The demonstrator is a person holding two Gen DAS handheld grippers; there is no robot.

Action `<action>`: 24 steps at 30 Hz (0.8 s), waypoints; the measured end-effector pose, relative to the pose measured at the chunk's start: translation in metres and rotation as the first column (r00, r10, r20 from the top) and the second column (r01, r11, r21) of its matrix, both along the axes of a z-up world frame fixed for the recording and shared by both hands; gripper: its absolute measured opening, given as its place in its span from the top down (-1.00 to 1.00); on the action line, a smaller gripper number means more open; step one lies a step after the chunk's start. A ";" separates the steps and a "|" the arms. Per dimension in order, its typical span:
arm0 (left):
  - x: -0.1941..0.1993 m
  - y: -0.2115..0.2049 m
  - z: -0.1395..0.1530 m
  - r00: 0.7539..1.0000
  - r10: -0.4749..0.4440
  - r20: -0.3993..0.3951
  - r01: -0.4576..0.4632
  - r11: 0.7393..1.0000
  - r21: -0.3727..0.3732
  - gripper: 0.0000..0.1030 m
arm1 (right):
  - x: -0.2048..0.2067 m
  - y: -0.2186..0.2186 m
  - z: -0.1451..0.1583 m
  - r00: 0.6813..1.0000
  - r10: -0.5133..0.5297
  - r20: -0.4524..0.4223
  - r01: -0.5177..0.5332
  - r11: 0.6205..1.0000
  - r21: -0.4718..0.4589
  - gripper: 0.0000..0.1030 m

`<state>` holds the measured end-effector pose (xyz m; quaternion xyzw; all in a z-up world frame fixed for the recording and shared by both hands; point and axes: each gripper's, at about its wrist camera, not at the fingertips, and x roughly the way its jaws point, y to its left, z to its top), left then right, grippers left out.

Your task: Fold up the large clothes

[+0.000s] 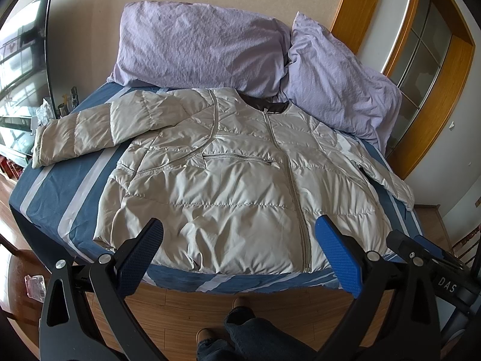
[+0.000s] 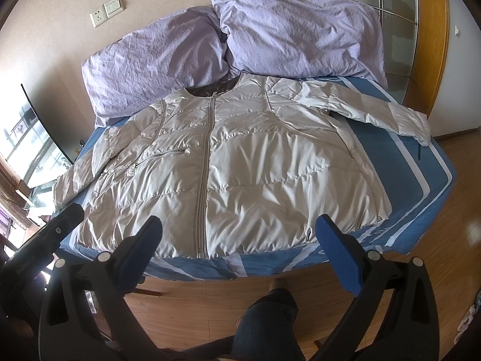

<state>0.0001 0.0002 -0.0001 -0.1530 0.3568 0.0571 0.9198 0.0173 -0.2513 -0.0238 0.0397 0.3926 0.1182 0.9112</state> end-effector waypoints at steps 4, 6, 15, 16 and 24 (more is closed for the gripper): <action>0.000 0.000 0.000 1.000 0.001 -0.001 -0.001 1.000 0.000 -0.97 | 0.000 0.000 0.001 1.000 -0.001 0.000 0.001 1.000 0.001 -0.96; 0.000 0.000 0.000 1.000 0.001 0.000 -0.001 1.000 0.001 -0.97 | 0.000 0.000 0.001 1.000 0.000 0.000 0.000 1.000 0.000 -0.96; 0.000 0.000 0.000 1.000 0.000 0.000 0.000 1.000 0.001 -0.97 | -0.001 0.000 0.000 1.000 -0.003 0.000 0.003 1.000 0.001 -0.96; 0.000 0.000 0.000 1.000 0.000 0.000 0.000 1.000 0.001 -0.97 | 0.000 0.000 0.002 1.000 -0.004 0.000 0.004 1.000 0.001 -0.96; 0.008 -0.001 0.000 1.000 -0.005 -0.005 0.005 1.000 -0.005 -0.97 | 0.011 -0.005 0.002 1.000 -0.010 -0.009 0.010 1.000 0.000 -0.96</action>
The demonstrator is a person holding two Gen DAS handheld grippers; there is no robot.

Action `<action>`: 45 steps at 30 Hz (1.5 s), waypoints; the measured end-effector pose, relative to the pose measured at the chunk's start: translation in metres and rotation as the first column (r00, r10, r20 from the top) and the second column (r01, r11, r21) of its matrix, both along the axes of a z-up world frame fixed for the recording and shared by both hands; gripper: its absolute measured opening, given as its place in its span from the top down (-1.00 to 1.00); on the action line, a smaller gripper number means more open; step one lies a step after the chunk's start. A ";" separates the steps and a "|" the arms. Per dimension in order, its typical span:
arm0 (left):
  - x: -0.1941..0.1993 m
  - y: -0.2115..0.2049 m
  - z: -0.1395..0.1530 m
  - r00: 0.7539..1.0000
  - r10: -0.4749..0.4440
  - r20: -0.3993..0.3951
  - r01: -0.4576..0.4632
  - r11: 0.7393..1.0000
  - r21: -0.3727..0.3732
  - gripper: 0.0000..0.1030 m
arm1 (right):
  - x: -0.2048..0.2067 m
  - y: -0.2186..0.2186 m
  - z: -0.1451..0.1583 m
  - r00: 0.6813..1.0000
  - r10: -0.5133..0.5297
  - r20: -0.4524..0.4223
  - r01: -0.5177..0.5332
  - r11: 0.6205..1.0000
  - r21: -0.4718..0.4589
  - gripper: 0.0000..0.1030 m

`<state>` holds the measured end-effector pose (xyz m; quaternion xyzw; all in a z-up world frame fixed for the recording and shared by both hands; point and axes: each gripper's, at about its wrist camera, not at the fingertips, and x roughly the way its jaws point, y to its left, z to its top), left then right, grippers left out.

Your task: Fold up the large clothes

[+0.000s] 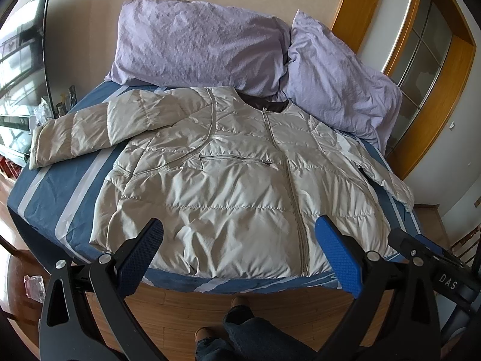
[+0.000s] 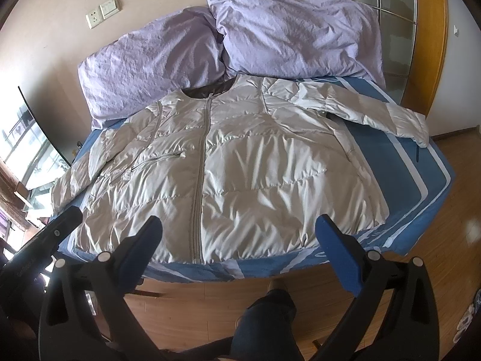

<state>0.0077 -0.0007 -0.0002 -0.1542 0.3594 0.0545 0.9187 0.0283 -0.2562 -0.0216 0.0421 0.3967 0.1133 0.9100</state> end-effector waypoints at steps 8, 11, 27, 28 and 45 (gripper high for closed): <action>0.022 0.001 -0.007 1.000 0.013 -0.023 -0.013 1.000 0.001 -0.97 | 0.019 -0.001 -0.003 1.000 0.007 -0.016 -0.007 1.000 -0.005 -0.96; 0.033 -0.001 -0.009 0.999 0.021 -0.039 -0.020 0.999 0.029 -0.97 | 0.034 -0.004 -0.005 1.000 0.000 -0.030 0.000 1.000 -0.001 -0.96; 0.138 0.001 -0.048 0.983 0.056 -0.177 -0.032 0.990 0.139 -0.97 | 0.201 -0.151 -0.033 0.923 -0.346 -0.168 0.347 0.937 -0.023 -0.96; 0.144 0.001 -0.050 0.981 0.059 -0.184 -0.033 0.989 0.142 -0.97 | 0.215 -0.170 -0.036 0.906 -0.386 -0.175 0.386 0.922 -0.034 -0.96; 0.208 -0.004 -0.082 0.961 0.074 -0.267 -0.023 0.982 0.189 -0.97 | 0.304 -0.369 -0.089 0.591 -0.735 -0.331 0.751 0.651 -0.106 -0.82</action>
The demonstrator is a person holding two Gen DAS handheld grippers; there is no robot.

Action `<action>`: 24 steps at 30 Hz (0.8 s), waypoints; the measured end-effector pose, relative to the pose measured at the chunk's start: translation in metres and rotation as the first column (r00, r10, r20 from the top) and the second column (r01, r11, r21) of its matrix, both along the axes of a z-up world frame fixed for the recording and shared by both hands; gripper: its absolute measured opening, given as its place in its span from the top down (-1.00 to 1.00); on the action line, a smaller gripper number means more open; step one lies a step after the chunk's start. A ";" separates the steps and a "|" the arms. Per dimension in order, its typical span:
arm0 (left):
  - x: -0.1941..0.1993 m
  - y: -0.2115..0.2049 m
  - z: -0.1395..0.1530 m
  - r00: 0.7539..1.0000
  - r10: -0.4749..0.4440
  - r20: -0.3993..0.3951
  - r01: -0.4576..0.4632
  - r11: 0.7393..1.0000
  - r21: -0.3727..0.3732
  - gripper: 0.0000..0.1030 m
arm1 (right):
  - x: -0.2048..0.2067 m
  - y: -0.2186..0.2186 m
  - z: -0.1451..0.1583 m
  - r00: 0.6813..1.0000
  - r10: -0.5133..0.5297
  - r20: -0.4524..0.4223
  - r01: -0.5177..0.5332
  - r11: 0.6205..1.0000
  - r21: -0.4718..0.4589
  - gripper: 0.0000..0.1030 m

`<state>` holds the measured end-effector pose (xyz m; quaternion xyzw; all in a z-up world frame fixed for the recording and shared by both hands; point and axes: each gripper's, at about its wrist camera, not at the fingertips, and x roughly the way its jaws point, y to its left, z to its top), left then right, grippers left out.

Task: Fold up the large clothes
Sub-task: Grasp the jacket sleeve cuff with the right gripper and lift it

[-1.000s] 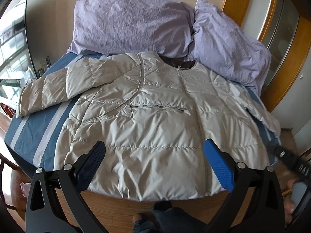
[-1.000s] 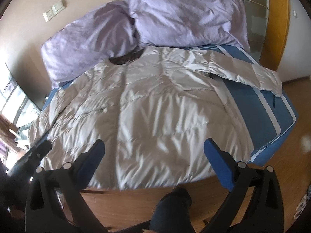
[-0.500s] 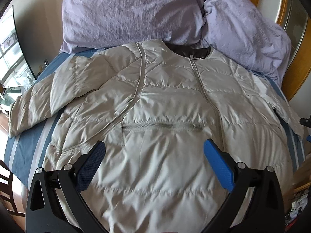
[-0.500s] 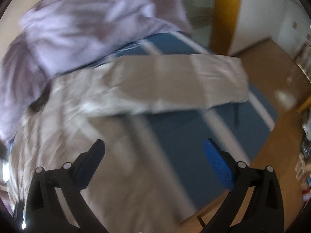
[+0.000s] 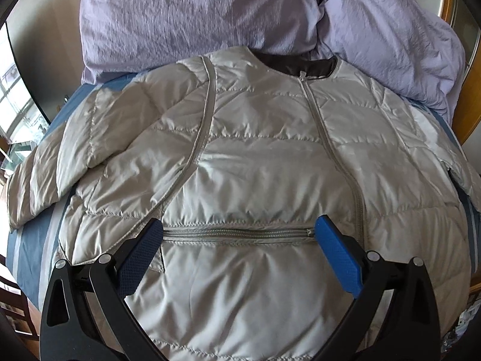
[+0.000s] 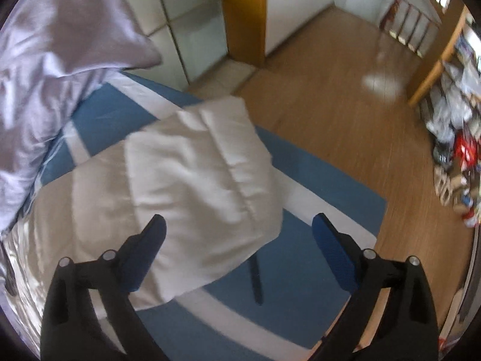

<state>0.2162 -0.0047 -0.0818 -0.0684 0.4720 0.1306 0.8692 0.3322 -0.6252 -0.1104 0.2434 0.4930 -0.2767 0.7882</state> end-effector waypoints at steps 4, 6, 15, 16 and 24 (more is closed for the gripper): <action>0.000 0.003 -0.002 1.000 -0.002 -0.004 0.002 1.000 -0.025 -0.97 | -0.005 -0.012 -0.016 1.000 -0.017 -0.009 0.018 0.998 0.060 -0.53; 0.000 0.004 -0.003 1.000 -0.004 -0.003 0.004 0.999 -0.036 -0.97 | -0.007 -0.013 -0.023 1.000 -0.015 0.023 0.012 0.994 0.108 -0.29; -0.009 0.014 0.002 1.000 0.012 0.021 -0.011 0.998 -0.062 -0.97 | -0.007 0.007 -0.005 0.997 0.015 0.078 -0.019 0.998 0.057 0.61; -0.010 0.017 0.003 1.000 0.015 0.026 -0.013 0.998 -0.068 -0.97 | -0.003 0.017 0.006 0.995 0.045 0.085 -0.046 0.999 0.002 0.65; -0.024 0.038 0.009 0.996 0.063 0.063 -0.056 0.993 -0.106 -0.97 | 0.041 0.109 0.080 0.927 0.304 0.220 -0.281 0.951 -0.129 0.71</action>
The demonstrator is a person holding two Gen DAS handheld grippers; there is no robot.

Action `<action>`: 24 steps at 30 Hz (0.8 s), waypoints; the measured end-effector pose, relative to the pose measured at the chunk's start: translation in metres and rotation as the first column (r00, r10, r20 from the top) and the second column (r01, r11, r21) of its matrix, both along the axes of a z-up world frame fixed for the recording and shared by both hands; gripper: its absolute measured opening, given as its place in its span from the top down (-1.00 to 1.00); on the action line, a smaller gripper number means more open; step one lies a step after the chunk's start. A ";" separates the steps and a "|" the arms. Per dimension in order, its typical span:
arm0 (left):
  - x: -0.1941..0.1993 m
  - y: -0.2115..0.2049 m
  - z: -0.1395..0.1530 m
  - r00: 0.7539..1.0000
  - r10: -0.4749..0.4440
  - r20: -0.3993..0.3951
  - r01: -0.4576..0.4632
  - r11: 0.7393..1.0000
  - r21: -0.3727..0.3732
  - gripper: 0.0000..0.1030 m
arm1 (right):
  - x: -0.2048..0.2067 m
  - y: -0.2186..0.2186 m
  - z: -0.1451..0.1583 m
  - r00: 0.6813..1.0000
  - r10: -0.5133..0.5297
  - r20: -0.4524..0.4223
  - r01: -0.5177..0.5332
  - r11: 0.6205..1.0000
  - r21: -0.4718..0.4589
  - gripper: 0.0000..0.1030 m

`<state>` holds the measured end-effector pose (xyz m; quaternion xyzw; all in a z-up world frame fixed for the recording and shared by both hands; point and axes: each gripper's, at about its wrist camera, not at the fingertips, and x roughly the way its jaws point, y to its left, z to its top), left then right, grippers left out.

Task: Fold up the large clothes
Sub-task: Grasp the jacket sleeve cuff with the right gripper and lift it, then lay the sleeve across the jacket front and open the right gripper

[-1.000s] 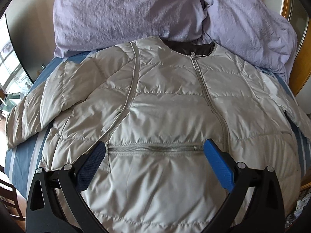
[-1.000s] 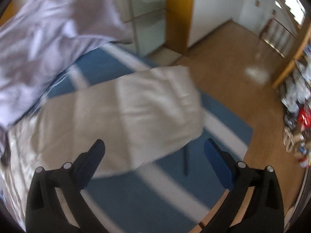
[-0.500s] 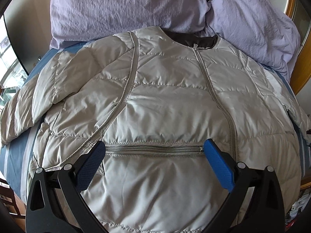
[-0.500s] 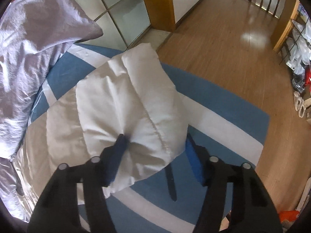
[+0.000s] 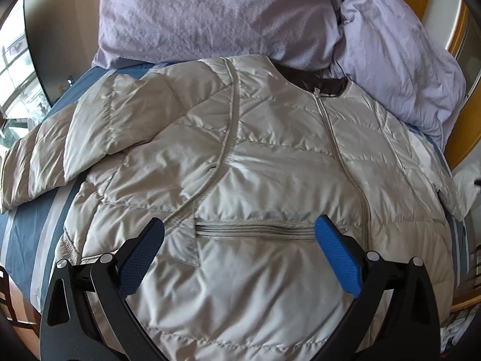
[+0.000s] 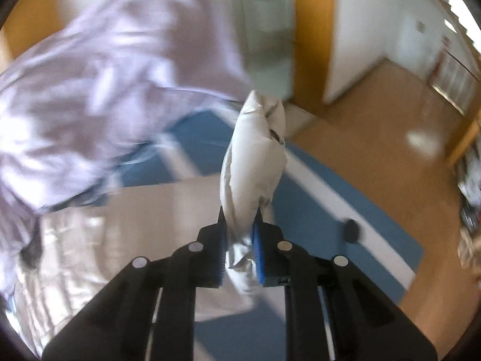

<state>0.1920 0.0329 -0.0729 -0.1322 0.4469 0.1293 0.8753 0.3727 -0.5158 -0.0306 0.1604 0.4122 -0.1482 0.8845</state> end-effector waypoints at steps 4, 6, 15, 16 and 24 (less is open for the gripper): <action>-0.009 0.008 0.001 1.000 0.022 0.010 -0.022 1.000 -0.005 -0.97 | 0.026 0.071 0.017 0.987 0.161 0.012 -0.161 0.987 -0.028 0.72; -0.014 0.012 0.003 0.999 0.034 0.016 -0.034 0.999 -0.008 -0.97 | 0.034 0.100 0.020 0.976 0.219 0.008 -0.219 0.975 -0.032 0.72; -0.032 0.031 0.009 0.995 0.089 0.039 -0.088 0.996 -0.007 -0.97 | 0.041 0.253 0.003 0.862 0.502 -0.068 -0.502 0.865 0.011 0.72; -0.034 0.033 0.010 0.995 0.093 0.041 -0.093 0.996 -0.008 -0.97 | 0.039 0.262 0.002 0.852 0.518 -0.073 -0.518 0.855 0.015 0.72; -0.048 0.045 0.010 0.991 0.125 0.050 -0.124 0.992 -0.021 -0.97 | 0.008 0.368 -0.016 0.694 0.711 -0.112 -0.704 0.703 0.100 0.72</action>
